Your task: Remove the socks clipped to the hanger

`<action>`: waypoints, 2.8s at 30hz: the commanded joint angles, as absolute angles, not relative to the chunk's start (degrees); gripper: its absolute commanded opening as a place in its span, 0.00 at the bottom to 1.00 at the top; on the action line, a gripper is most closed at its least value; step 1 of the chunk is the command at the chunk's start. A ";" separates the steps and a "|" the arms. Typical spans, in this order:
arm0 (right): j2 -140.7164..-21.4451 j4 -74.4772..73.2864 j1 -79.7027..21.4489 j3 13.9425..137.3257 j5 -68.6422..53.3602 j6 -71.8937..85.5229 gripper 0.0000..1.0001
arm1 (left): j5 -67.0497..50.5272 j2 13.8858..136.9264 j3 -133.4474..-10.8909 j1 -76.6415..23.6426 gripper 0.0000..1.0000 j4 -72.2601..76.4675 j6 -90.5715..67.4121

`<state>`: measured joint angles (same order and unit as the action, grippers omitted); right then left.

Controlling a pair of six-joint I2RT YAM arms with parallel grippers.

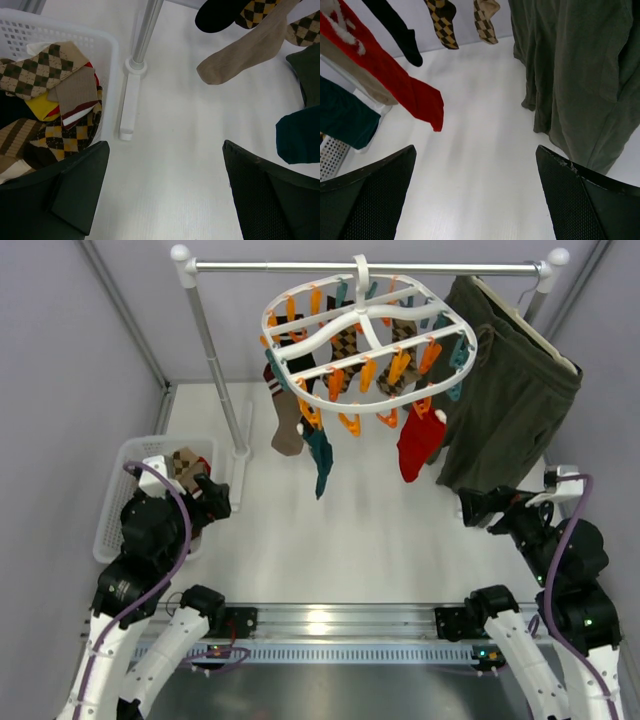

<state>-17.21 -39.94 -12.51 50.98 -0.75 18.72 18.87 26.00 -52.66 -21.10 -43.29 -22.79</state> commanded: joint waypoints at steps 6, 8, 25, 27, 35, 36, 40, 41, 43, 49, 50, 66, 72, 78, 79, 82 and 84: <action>-18.80 -23.22 -11.78 45.71 -15.36 20.39 1.00 | 13.81 26.72 -57.56 -21.09 0.99 -40.25 -23.82; -21.17 -18.04 -11.78 44.22 -22.65 20.39 1.00 | 9.60 26.98 -58.97 -21.09 0.99 -39.99 -23.56; -37.96 16.70 -18.52 34.72 -26.91 15.84 0.55 | -25.65 36.99 -66.26 -21.18 0.98 -27.25 -28.03; -39.55 17.84 -21.69 34.54 -20.59 12.94 0.35 | -25.32 37.96 -67.58 -21.09 0.99 -26.72 -28.56; -43.59 23.72 -38.21 32.61 3.02 9.32 0.00 | -22.68 41.66 -72.06 -21.18 0.99 -27.16 -26.46; -44.03 24.95 -39.80 32.43 5.60 8.97 0.00 | -22.50 41.83 -73.38 -21.18 0.99 -27.16 -25.93; -48.24 26.10 -51.90 33.75 17.73 5.99 0.00 | -23.46 42.19 -77.07 -21.18 0.98 -27.77 -22.60; -50.78 26.36 -54.21 34.97 23.06 5.02 0.00 | -23.99 42.27 -77.95 -21.09 0.98 -27.69 -22.15; -53.77 27.24 -60.71 36.55 28.54 2.29 0.00 | -26.01 43.06 -80.15 -21.09 0.99 -27.77 -21.27; -65.47 28.47 -70.83 45.78 38.84 -2.11 0.00 | -27.25 44.65 -82.71 -21.18 0.99 -27.69 -18.99; -67.74 28.82 -71.54 46.75 39.63 -2.46 0.00 | -26.20 44.82 -82.97 -21.09 0.99 -27.69 -18.64; -89.02 27.70 -82.35 68.72 56.77 -9.92 0.00 | -15.91 45.88 -82.27 -21.18 0.98 -27.69 -13.98; -95.62 22.42 -83.76 77.60 58.27 -11.25 0.00 | -10.99 46.66 -81.56 -21.18 0.98 -27.69 -11.96; -100.19 24.08 -84.72 82.00 58.80 -14.85 0.00 | -9.58 51.67 -84.37 -21.18 0.98 -27.77 -11.60; -101.15 24.43 -84.81 82.44 59.23 -15.46 0.00 | -9.84 52.46 -85.51 -21.18 0.98 -27.77 -11.69; -102.30 24.87 -85.08 83.84 59.33 -16.70 0.00 | -10.55 54.75 -87.62 -21.27 0.96 -27.77 -11.69; -102.48 25.57 -85.08 84.11 59.33 -17.49 0.00 | -10.20 55.89 -88.24 -21.71 0.95 -27.69 -11.51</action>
<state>-101.93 24.16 -83.64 80.88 58.08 -15.16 -10.59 54.89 -85.45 -21.19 -30.00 -12.36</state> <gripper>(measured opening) 0.004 0.960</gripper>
